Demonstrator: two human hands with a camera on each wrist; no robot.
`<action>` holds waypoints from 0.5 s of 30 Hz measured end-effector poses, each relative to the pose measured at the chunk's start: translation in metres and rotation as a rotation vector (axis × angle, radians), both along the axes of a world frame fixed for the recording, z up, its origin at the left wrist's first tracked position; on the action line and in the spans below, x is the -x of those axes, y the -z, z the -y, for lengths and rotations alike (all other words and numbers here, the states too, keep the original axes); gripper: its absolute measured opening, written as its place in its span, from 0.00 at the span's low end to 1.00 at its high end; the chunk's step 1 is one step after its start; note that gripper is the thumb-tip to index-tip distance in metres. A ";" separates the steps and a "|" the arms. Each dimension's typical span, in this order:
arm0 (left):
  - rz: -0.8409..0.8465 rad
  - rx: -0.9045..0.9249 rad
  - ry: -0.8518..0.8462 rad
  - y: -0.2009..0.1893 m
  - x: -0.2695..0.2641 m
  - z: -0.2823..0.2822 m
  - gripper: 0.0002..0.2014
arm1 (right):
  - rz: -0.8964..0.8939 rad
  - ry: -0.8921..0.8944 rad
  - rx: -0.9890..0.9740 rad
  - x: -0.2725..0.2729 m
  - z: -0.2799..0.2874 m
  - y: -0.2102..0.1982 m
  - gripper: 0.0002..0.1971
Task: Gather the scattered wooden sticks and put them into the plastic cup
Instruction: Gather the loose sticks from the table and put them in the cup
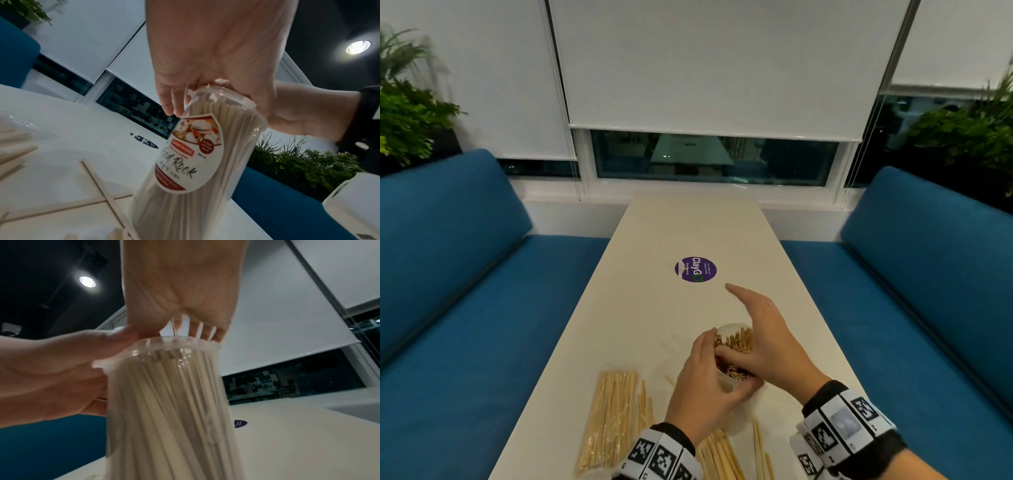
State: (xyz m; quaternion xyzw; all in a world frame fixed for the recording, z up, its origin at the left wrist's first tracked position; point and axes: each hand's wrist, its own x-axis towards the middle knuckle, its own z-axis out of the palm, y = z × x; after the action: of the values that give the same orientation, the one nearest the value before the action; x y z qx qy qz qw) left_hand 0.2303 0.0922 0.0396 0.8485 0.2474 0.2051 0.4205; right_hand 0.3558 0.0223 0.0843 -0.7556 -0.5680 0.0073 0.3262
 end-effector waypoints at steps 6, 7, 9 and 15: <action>0.060 -0.023 0.028 0.007 -0.001 -0.002 0.46 | 0.314 -0.216 0.303 0.003 -0.002 0.009 0.25; 0.064 -0.037 0.036 0.008 -0.001 -0.001 0.48 | 0.268 -0.214 0.394 0.002 -0.001 0.010 0.26; 0.070 -0.046 0.046 0.009 -0.001 0.000 0.49 | 0.217 -0.210 0.493 0.000 -0.001 0.010 0.27; -0.032 0.004 0.073 0.005 0.002 -0.001 0.55 | 0.151 -0.179 0.426 0.001 0.000 0.009 0.29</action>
State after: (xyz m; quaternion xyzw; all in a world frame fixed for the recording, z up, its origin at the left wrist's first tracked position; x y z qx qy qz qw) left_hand 0.2283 0.0931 0.0349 0.8592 0.2233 0.1757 0.4255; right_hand 0.3545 0.0224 0.0749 -0.7526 -0.6409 0.0993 0.1141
